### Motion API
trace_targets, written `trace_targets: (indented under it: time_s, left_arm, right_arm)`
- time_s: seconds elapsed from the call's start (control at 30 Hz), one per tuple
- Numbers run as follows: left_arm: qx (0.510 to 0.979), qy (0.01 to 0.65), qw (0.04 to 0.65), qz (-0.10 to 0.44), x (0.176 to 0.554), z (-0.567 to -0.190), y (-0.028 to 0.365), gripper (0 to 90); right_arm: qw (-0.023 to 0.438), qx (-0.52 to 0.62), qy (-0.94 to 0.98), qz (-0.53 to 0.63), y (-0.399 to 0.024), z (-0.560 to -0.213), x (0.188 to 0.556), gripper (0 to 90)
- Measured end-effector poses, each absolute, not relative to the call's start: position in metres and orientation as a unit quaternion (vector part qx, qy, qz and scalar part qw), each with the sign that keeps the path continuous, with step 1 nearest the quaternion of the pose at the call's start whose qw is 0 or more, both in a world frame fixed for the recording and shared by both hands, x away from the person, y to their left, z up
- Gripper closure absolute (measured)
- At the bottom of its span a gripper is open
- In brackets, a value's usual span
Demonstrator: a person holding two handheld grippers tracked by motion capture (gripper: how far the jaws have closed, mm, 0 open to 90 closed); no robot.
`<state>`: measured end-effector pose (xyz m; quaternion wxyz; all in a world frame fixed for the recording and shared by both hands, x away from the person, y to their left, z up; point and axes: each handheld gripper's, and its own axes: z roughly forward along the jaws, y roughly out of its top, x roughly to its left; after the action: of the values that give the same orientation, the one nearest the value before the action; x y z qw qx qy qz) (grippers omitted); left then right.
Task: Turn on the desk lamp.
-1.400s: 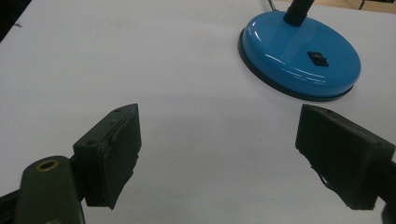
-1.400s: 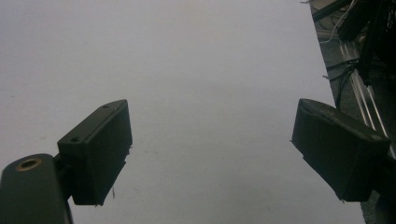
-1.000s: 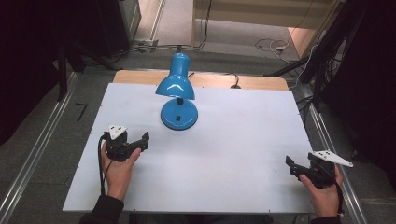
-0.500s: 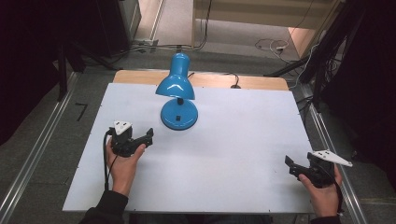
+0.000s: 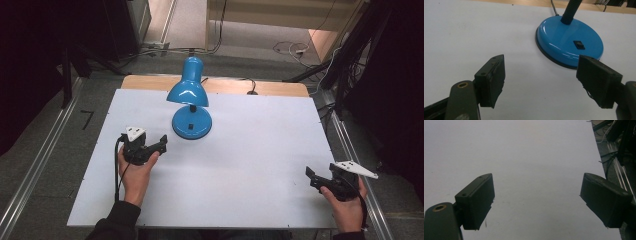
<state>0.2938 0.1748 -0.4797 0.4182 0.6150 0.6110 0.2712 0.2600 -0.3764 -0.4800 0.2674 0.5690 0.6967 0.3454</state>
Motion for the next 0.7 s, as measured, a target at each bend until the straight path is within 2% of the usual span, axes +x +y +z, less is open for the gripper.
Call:
trace_targets:
  time_s: [0.7]
  left_arm:
    - [0.627,0.591,0.431,0.268,0.317,-0.468,0.147,30.7]
  right_arm:
    - [0.264,0.567,0.698,0.348,-0.376,-0.48,0.261,10.9]
